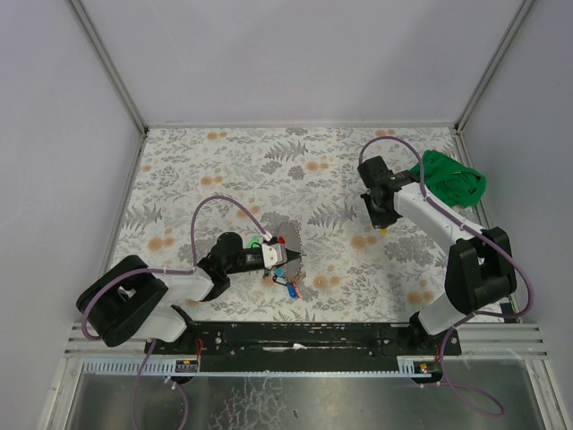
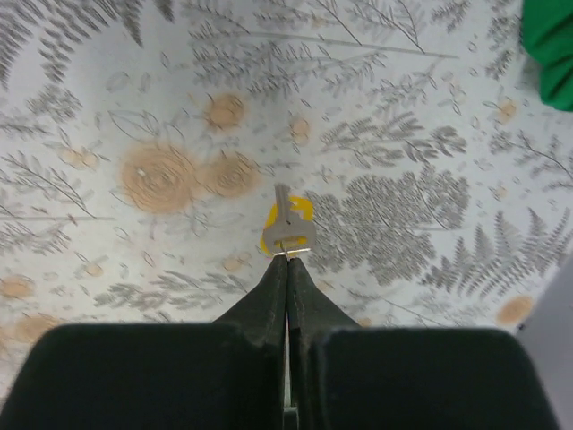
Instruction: Put the keys on the keyring
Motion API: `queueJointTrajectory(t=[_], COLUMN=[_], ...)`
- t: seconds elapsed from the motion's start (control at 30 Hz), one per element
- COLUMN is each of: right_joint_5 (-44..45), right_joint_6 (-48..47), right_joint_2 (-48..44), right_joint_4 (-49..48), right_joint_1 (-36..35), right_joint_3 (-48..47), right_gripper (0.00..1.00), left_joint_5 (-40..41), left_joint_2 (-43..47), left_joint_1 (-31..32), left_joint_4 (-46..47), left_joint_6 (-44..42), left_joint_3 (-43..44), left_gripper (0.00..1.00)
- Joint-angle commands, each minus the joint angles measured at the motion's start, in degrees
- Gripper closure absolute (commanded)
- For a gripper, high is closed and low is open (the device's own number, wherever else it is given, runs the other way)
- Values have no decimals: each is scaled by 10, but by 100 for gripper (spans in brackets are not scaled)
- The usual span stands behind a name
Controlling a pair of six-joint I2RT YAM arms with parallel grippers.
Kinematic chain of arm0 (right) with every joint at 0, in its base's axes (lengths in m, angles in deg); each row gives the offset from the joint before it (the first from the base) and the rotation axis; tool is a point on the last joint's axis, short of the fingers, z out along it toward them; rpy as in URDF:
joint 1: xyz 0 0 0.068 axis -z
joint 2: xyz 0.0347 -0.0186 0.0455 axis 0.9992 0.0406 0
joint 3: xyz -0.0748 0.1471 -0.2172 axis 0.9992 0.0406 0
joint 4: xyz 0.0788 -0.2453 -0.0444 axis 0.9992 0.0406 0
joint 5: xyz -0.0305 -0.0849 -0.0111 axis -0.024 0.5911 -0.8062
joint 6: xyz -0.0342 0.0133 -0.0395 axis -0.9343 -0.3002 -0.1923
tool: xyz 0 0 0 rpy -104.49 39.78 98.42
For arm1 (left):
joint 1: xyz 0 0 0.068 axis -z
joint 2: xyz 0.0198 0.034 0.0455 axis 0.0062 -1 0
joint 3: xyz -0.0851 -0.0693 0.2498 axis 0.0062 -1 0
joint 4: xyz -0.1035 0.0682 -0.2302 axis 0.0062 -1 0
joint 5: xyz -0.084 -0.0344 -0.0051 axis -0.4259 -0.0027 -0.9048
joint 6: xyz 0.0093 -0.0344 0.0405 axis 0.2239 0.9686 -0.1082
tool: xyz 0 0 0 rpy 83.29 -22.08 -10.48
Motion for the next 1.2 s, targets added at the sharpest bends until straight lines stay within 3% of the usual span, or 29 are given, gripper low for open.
queueJointTrajectory(t=[0.0,0.53,0.73,0.93,1.17], right_joint_5=[54,56,57,53,9], right_joint_6=[-45,-93,-94,-87,-81], right_joint_2=[-9,202,256,217,96], right_joint_4=[120,72,49,2,-111], right_joint_1=[-13,-103,-119,-124,-123], right_joint_3=[-40,-115,-159,-140,-36], right_gripper=[100,99,93,73,67], left_joint_5=[-4,-9,-9,-9,-8], left_joint_2=[6,7,8,6,7], left_joint_1=[1,2,1,1,1], left_joint_4=[26,32,31,31,31], left_joint_6=[3,3,1,2,2], left_joint_3=[9,7,6,7,7], left_gripper=[100,100,100,100,100])
